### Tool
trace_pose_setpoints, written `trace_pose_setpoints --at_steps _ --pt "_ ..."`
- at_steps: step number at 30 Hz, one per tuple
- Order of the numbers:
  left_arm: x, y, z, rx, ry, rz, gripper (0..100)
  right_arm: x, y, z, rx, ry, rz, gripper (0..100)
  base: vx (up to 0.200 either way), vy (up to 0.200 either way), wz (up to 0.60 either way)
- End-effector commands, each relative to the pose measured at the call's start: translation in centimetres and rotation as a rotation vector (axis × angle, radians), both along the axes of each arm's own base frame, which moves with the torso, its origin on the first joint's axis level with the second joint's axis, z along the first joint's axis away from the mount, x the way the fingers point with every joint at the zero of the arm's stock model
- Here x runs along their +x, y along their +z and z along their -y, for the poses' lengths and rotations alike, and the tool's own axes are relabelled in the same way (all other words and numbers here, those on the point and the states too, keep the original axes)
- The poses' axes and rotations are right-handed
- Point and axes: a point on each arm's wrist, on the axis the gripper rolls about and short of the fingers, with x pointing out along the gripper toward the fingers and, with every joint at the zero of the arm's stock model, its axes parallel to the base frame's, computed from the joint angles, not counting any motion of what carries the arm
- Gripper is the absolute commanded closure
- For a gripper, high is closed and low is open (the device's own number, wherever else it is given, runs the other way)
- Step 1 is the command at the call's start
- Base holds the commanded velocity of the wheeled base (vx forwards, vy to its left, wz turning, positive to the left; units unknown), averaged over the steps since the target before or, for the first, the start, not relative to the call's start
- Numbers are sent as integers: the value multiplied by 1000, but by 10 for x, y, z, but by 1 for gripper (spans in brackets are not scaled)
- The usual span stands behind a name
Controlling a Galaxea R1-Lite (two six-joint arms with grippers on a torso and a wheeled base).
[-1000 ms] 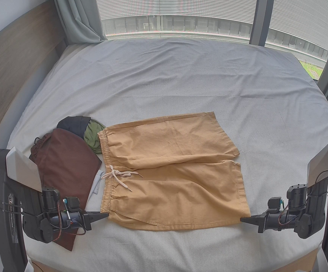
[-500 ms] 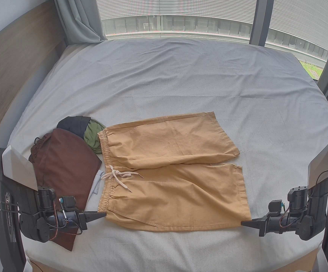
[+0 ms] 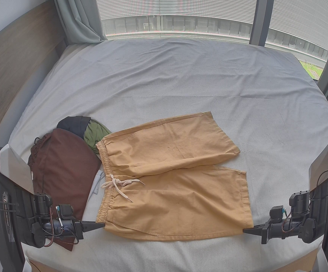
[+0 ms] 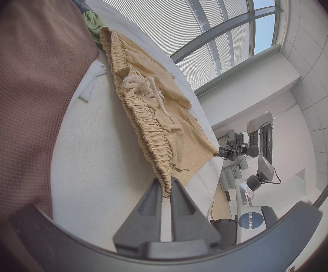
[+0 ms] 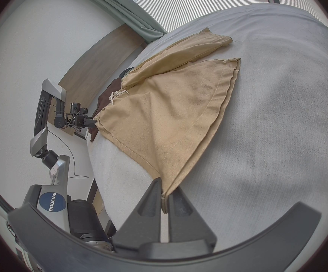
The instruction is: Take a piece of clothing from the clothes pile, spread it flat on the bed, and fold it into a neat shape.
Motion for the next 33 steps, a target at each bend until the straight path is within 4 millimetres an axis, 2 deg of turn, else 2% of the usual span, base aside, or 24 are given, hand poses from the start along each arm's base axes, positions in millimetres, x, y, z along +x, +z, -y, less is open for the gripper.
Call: trace_pose_setpoints --at_steps 1,7,8,11,13,16,26,33 --pt "-5 -1 -3 1 -5 -1 100 -2 0 0 -1 2 -8 100 0 0 0" --pt "-4 6 -3 -33 -38 28 100 3 3 0 12 7 21 100 0 0 0" --pt "-4 15 -2 -45 -42 44 100 4 6 -1 29 23 40 100 0 0 0" --pt "-3 21 -2 -57 -34 43 100 6 13 -1 49 39 69 100 0 0 0" --pt "0 36 -1 -82 -26 55 100 10 22 -2 78 59 112 100 0 0 0" --pt "5 44 0 -102 -24 62 100 16 32 -2 103 51 149 100 0 0 0" --pt "24 52 -1 -119 -18 109 100 39 68 -7 215 -11 218 100 0 0 0" --pt "30 63 0 -138 -13 123 100 47 79 -7 251 -28 239 100 0 0 0"
